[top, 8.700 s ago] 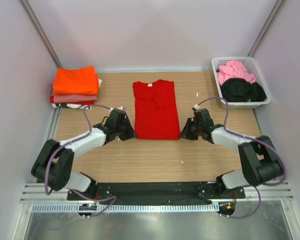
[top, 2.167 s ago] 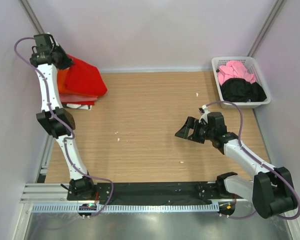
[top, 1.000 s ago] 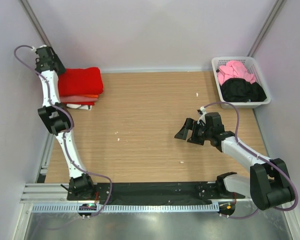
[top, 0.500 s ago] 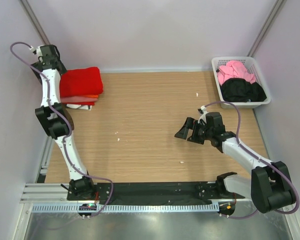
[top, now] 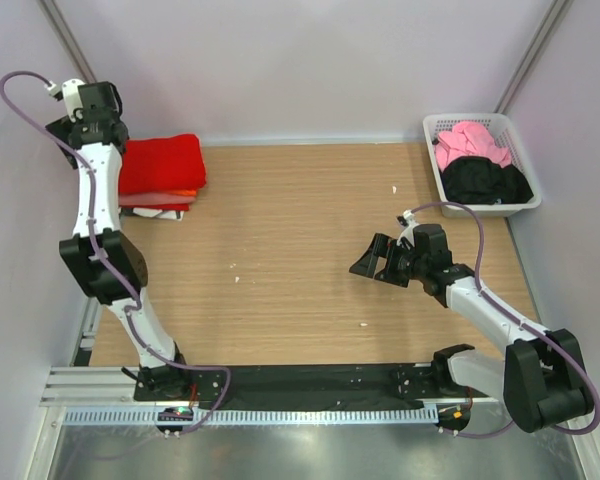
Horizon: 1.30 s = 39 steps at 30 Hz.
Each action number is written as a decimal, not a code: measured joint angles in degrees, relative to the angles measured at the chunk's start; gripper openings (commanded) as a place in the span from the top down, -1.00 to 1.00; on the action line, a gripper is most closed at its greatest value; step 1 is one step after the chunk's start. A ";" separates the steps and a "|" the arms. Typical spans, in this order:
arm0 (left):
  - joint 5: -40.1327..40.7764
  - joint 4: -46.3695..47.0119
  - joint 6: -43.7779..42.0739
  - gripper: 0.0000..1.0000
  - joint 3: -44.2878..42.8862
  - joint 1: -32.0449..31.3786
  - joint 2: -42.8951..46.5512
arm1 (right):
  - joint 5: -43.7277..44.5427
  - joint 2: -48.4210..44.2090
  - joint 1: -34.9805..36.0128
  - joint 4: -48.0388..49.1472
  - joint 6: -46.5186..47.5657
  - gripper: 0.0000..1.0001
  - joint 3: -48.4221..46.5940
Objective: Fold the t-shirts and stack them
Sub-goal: Reset both grippers
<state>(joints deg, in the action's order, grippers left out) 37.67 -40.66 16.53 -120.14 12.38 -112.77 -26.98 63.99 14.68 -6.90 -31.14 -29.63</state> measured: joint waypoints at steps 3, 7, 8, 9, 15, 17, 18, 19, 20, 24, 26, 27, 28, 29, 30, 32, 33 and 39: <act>-0.76 0.76 1.09 -0.99 6.49 -2.78 6.40 | 0.09 -0.02 0.00 0.00 0.02 -0.99 0.00; -3.34 2.19 2.01 -0.99 13.79 -11.30 14.62 | 0.50 -0.02 0.00 -0.02 0.24 -1.00 -0.02; -3.76 2.64 2.21 -0.99 15.37 -14.16 16.24 | 0.76 -0.02 0.00 -0.07 0.42 -0.99 -0.04; -4.35 2.75 2.29 -0.99 16.63 -16.87 17.55 | 1.03 -0.02 0.02 -0.09 0.66 -0.99 -0.04; -6.34 2.99 -2.95 -1.00 19.47 -36.13 21.03 | 2.80 -0.02 0.17 -0.57 1.22 -1.00 -0.07; -5.68 3.93 -5.79 -0.99 21.59 -42.62 22.77 | 3.15 -0.04 0.20 -0.63 1.29 -0.99 -0.07; -5.35 5.38 -7.06 -1.00 24.33 -45.62 24.59 | 3.26 -0.04 0.22 -0.61 1.31 -1.00 -0.07; -5.01 6.51 -8.57 -0.99 27.71 -48.28 26.95 | 3.21 -0.04 0.22 -0.63 1.31 -1.00 -0.07; -4.13 8.66 -10.23 -1.00 31.89 -50.29 29.59 | 3.21 -0.11 0.22 -0.59 1.31 -1.00 -0.07; 2.89 17.86 -17.90 -0.99 47.32 -54.97 39.89 | 3.02 -0.96 0.33 -0.22 1.31 -0.99 -0.07; 4.94 20.28 -20.24 -0.99 49.33 -56.96 42.34 | 2.91 -1.81 0.37 0.07 1.31 -0.99 -0.07; 5.11 22.12 -20.90 -0.99 50.05 -57.96 43.82 | 2.86 -2.54 0.37 0.28 1.31 -0.99 -0.07; 5.07 24.20 -21.57 -0.99 50.95 -58.82 45.79 | 2.86 -3.26 0.37 0.52 1.31 -0.99 -0.07; 4.83 26.82 -22.05 -0.99 52.59 -59.54 48.09 | 2.91 -3.93 0.37 0.81 1.31 -0.99 -0.07; 4.70 29.94 -22.62 -0.99 54.77 -59.95 50.66 | 3.06 -4.46 0.39 0.98 1.31 -0.99 -0.07; 4.70 35.12 -23.96 -0.99 59.60 -60.13 55.69 | 3.58 -5.16 0.55 1.33 1.38 -0.99 -0.07; 4.90 36.06 -24.46 -0.99 60.52 -60.15 56.59 | 4.13 -5.27 0.59 1.36 1.51 -0.99 -0.07; 8.44 39.39 -26.36 -0.99 59.10 -60.30 54.07 | 8.35 -5.22 0.59 -1.25 2.58 -0.99 -0.85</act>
<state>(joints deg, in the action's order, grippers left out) 46.11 -1.28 -9.82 -61.04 -47.92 -58.70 -18.63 58.76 15.27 -8.14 -28.56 -30.48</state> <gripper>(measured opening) 0.996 0.996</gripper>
